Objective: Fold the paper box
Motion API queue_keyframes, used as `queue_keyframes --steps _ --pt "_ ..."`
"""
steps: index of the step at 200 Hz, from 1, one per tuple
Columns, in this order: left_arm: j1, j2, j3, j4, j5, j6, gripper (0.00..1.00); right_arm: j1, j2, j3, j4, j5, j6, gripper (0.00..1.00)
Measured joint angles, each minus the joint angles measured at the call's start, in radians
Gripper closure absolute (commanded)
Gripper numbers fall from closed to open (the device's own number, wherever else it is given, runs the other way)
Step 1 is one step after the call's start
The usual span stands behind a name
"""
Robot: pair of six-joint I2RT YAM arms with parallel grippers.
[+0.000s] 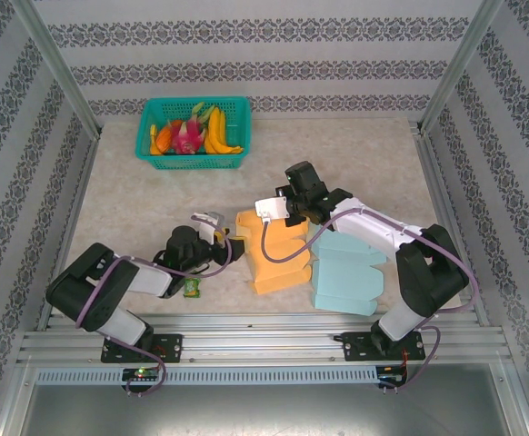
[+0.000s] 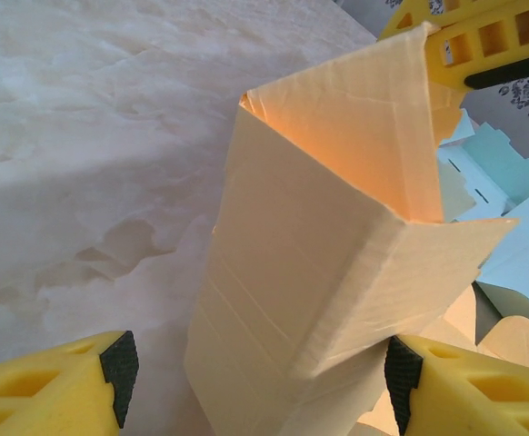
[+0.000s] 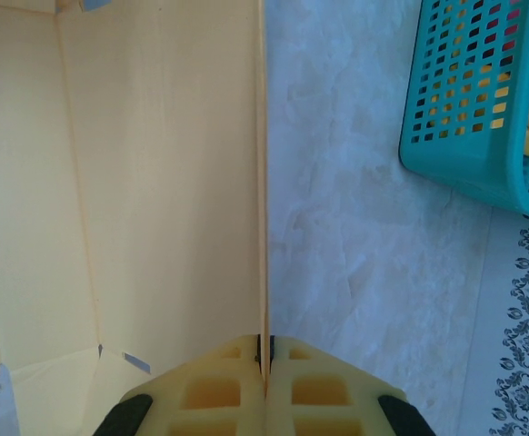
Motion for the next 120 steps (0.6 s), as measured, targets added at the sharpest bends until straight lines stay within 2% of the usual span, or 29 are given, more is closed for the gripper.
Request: queue_keyframes --steps 91,120 --pt "-0.1 0.108 0.05 0.055 -0.184 0.0 0.27 0.002 0.0 0.0 0.002 0.042 0.0 1.0" --pt "-0.109 0.13 0.054 0.077 -0.2 0.0 0.27 0.012 0.0 -0.013 0.024 0.071 0.001 1.0"
